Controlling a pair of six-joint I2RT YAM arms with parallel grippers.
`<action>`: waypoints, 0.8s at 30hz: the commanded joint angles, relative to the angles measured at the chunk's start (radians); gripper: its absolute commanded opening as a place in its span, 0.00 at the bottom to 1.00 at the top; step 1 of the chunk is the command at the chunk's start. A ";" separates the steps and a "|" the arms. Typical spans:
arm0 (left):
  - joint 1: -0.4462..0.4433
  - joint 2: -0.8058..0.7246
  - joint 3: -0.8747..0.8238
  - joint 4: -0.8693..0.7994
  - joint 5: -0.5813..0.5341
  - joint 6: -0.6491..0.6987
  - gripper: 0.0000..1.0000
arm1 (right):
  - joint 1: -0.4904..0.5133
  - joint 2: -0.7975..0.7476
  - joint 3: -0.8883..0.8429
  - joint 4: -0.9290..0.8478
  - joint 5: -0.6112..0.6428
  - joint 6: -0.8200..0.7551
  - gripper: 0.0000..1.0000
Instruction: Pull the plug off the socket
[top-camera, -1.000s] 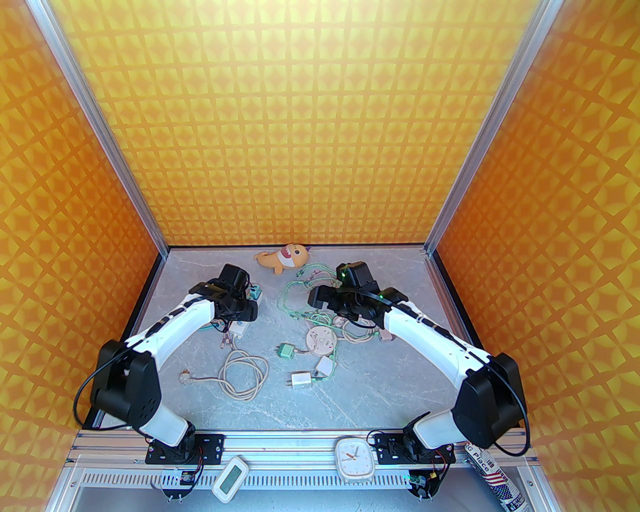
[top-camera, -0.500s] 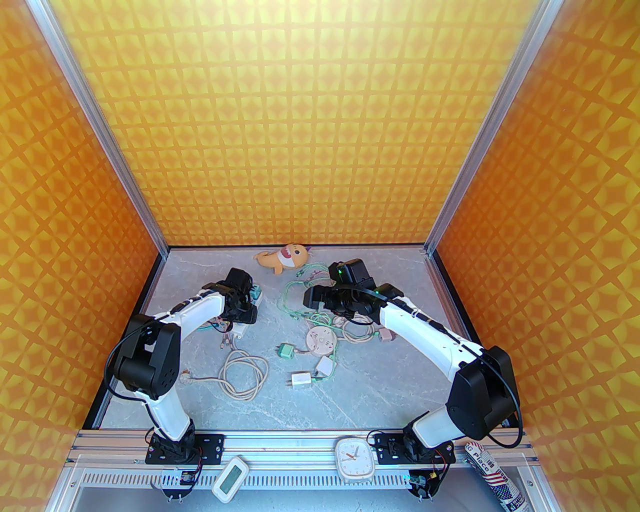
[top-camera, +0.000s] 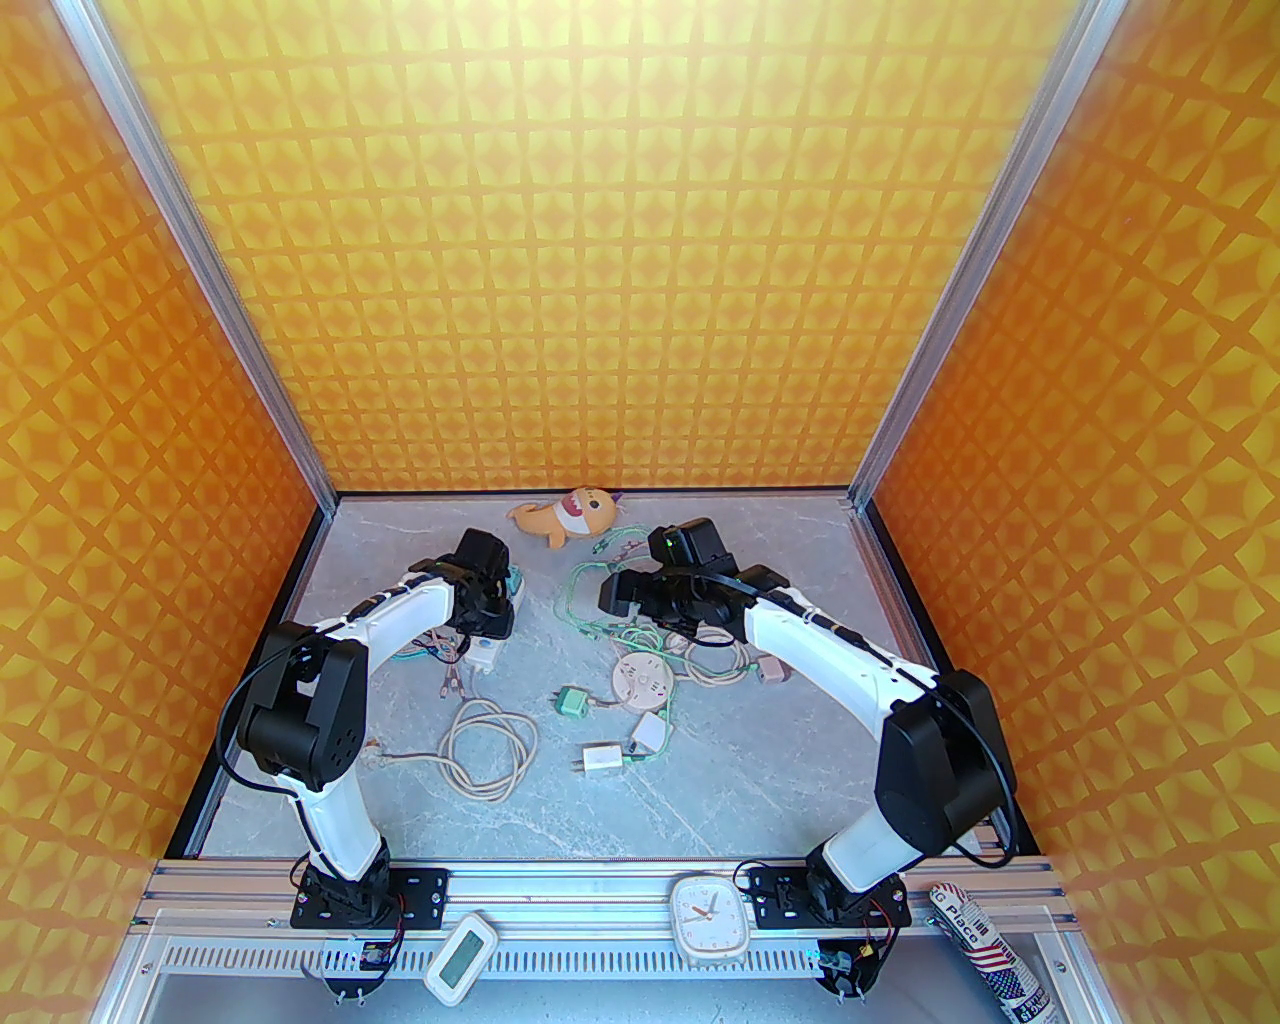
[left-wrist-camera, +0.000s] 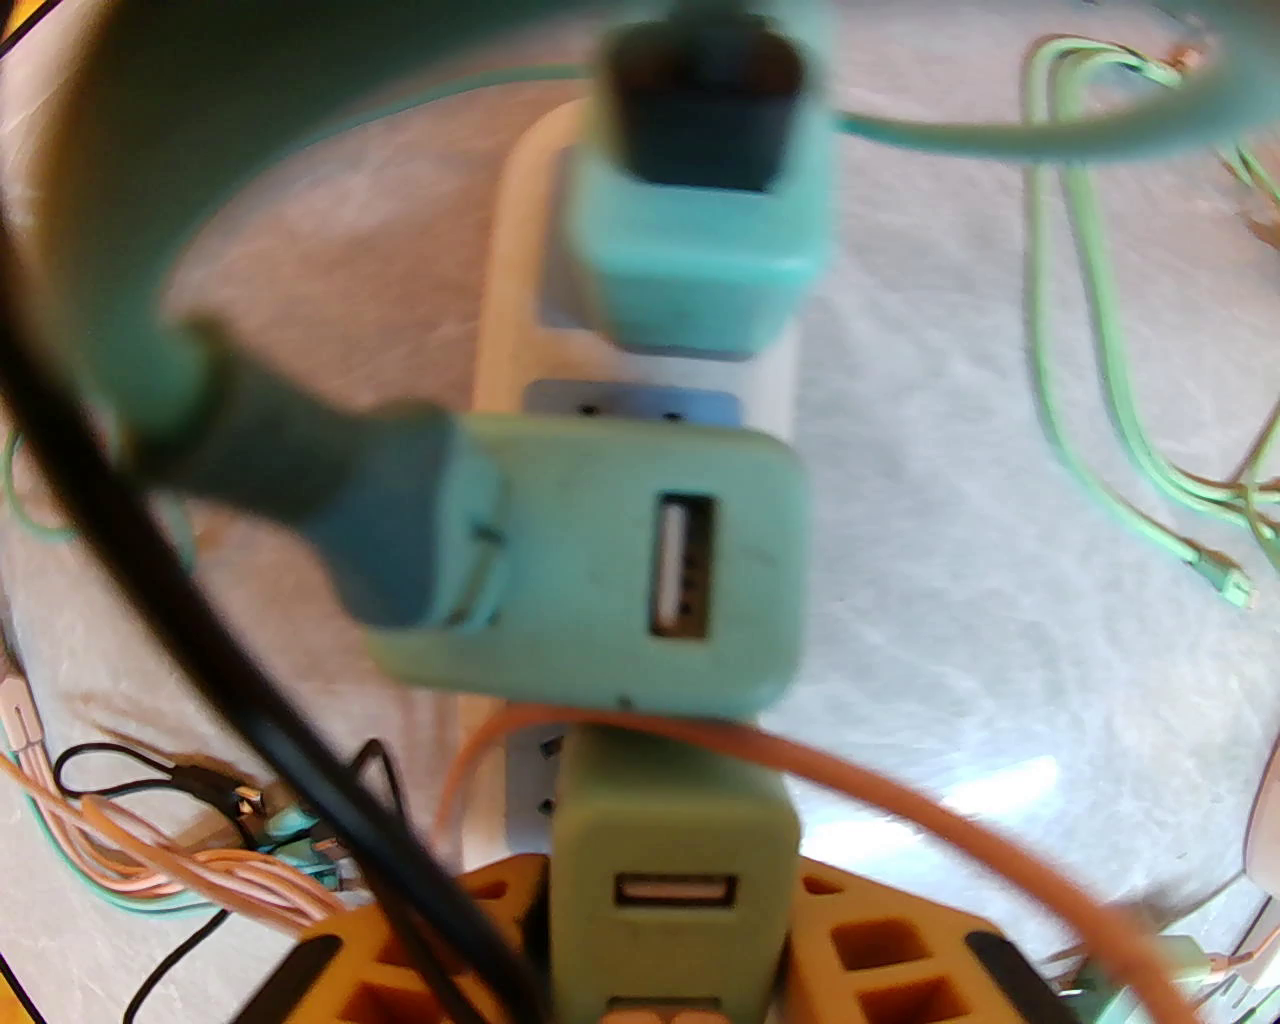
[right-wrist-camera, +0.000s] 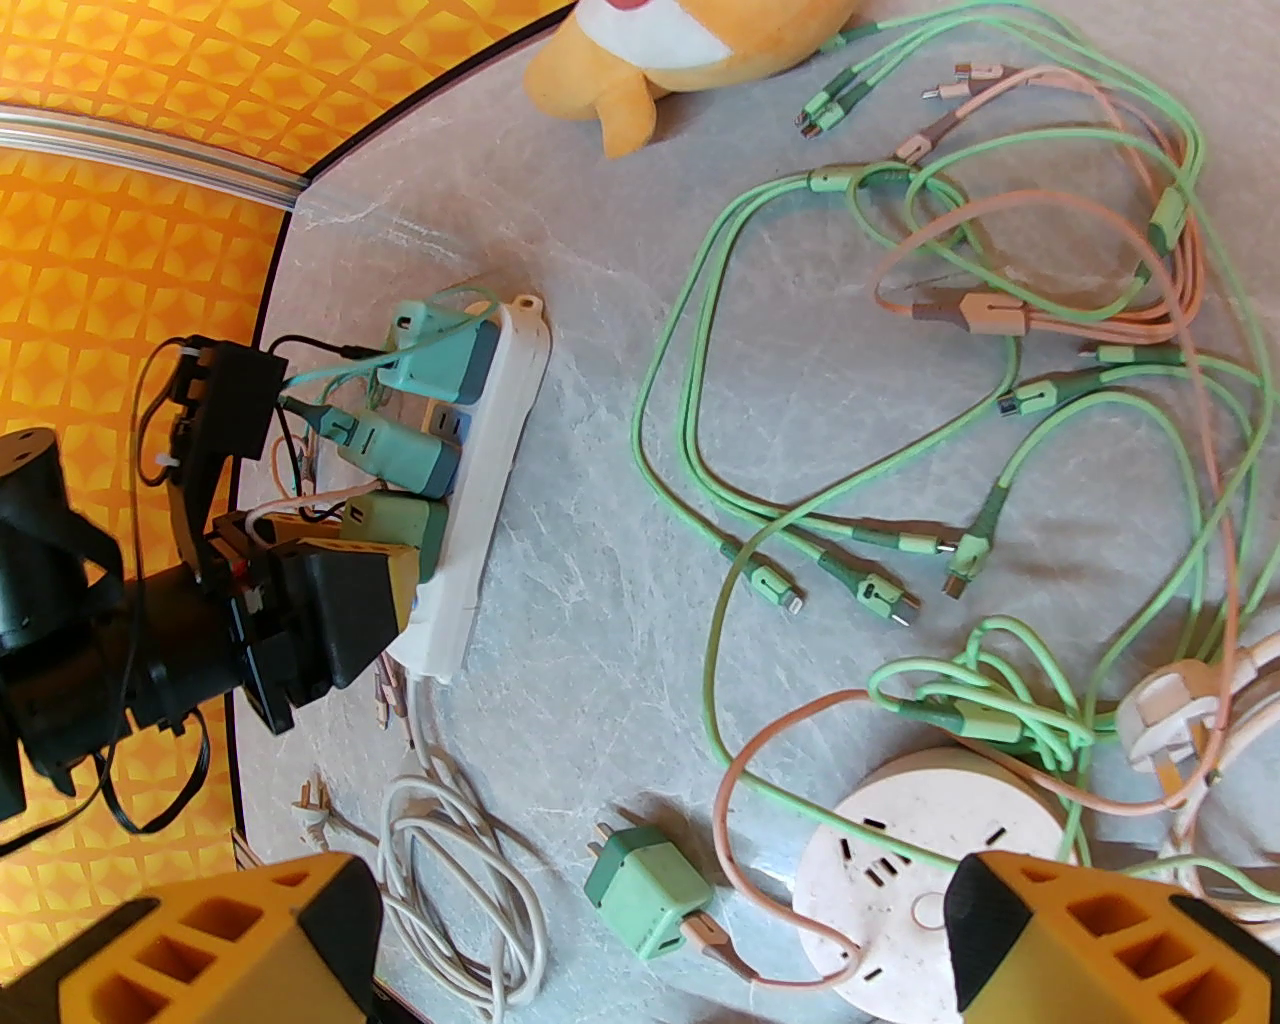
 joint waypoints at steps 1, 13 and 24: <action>-0.057 0.008 0.035 0.007 0.029 -0.026 0.37 | 0.014 0.043 0.053 0.048 -0.014 0.037 0.98; -0.174 -0.002 0.033 0.029 0.065 -0.161 0.38 | 0.048 0.164 0.111 0.129 -0.028 0.100 0.98; -0.138 -0.101 0.019 0.019 0.091 -0.207 0.48 | 0.069 0.211 0.139 0.109 0.032 0.098 0.98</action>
